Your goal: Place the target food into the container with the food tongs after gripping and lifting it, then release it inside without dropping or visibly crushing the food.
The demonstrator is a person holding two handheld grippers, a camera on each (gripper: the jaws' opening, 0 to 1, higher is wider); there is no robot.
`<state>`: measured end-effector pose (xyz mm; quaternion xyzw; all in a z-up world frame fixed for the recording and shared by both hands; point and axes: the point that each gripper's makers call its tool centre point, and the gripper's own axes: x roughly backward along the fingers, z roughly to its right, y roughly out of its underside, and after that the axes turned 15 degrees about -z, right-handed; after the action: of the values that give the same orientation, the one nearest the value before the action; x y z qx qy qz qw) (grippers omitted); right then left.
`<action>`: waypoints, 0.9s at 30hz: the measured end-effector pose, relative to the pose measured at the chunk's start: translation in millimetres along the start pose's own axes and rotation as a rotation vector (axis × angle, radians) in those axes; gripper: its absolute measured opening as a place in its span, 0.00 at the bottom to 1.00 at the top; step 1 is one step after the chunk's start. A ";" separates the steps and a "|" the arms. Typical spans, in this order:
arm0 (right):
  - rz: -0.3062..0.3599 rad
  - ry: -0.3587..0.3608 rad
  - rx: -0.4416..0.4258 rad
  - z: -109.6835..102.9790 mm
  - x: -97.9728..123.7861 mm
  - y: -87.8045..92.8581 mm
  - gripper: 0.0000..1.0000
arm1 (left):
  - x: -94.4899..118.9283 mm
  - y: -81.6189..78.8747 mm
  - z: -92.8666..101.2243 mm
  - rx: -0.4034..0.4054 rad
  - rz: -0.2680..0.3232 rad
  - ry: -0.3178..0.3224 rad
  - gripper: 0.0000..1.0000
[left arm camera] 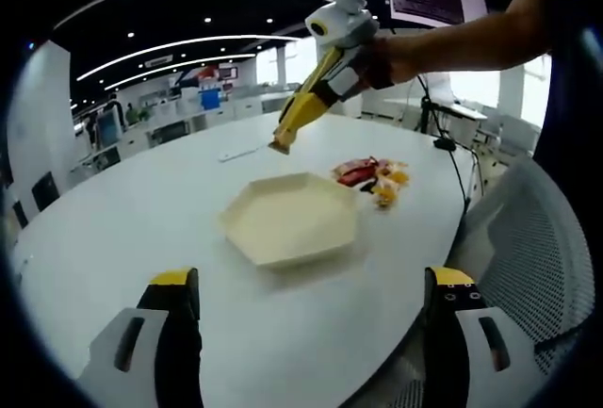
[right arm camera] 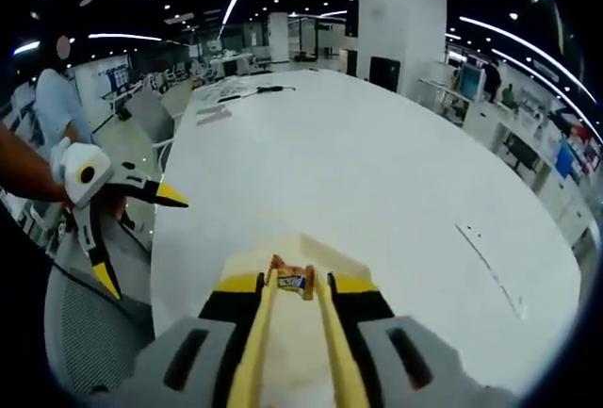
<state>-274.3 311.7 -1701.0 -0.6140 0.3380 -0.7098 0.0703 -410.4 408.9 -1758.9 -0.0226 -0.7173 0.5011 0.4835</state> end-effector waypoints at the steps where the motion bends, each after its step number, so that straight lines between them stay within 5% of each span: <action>1: 0.003 0.001 0.011 -0.3 0.3 -0.5 0.26 | 0.3 -0.2 0.1 0.002 0.000 0.000 0.95; 27: 0.060 0.015 -0.055 12.3 33.7 15.3 0.27 | 1.0 -0.8 0.2 0.005 0.002 0.004 0.95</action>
<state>-275.7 277.9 -1681.7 -0.6000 0.3762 -0.7024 0.0718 -410.8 408.9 -1757.6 -0.0229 -0.7151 0.5035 0.4844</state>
